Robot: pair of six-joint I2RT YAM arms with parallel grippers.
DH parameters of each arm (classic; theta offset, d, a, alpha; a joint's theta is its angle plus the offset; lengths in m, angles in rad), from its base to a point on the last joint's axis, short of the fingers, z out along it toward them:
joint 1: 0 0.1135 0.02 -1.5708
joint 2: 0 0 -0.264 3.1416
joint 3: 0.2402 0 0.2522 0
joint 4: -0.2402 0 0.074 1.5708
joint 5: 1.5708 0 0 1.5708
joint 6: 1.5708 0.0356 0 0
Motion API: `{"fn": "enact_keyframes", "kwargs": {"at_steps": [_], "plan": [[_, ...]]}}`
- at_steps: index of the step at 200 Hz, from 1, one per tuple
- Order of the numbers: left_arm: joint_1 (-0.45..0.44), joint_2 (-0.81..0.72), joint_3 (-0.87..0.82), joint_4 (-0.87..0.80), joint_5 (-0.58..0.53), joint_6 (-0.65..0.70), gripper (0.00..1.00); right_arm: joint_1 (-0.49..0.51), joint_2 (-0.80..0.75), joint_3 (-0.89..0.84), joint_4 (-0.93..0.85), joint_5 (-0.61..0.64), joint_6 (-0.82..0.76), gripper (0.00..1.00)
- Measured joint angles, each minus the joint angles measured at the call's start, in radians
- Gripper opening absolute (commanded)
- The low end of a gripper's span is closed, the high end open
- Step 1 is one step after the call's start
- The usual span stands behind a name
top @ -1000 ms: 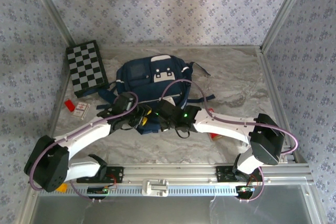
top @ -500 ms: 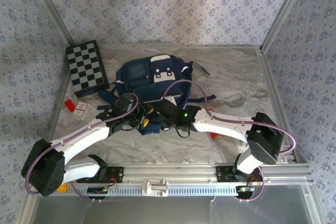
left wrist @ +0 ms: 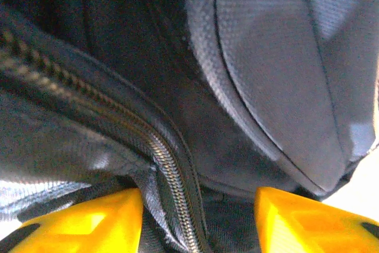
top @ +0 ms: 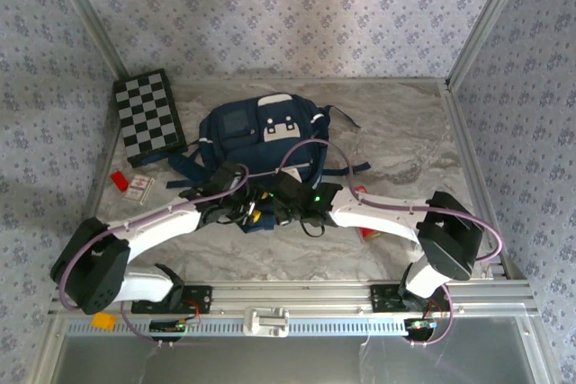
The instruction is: Pack the student bag
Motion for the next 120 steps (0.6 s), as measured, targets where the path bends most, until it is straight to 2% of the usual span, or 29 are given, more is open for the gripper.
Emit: {"fn": "enact_keyframes", "kwargs": {"at_steps": [26, 47, 66, 92, 120], "plan": [[-0.012, 0.049, 0.028, -0.01, 0.0, -0.003, 0.39, -0.001, 0.014, 0.0, 0.003, 0.001, 0.0, 0.0], [-0.017, 0.051, 0.029, -0.027, -0.01, -0.001, 0.18, -0.002, 0.021, 0.003, -0.003, 0.001, 0.0, 0.0], [-0.018, 0.036, 0.029, -0.061, -0.03, 0.019, 0.06, 0.003, 0.023, 0.02, -0.021, 0.005, 0.0, 0.0], [-0.003, -0.023, 0.033, -0.096, -0.061, 0.043, 0.0, 0.017, 0.029, 0.058, -0.069, 0.014, 0.006, 0.0], [0.041, -0.091, 0.033, -0.128, -0.082, 0.081, 0.0, 0.033, 0.029, 0.105, -0.133, 0.023, 0.023, 0.0]]}}
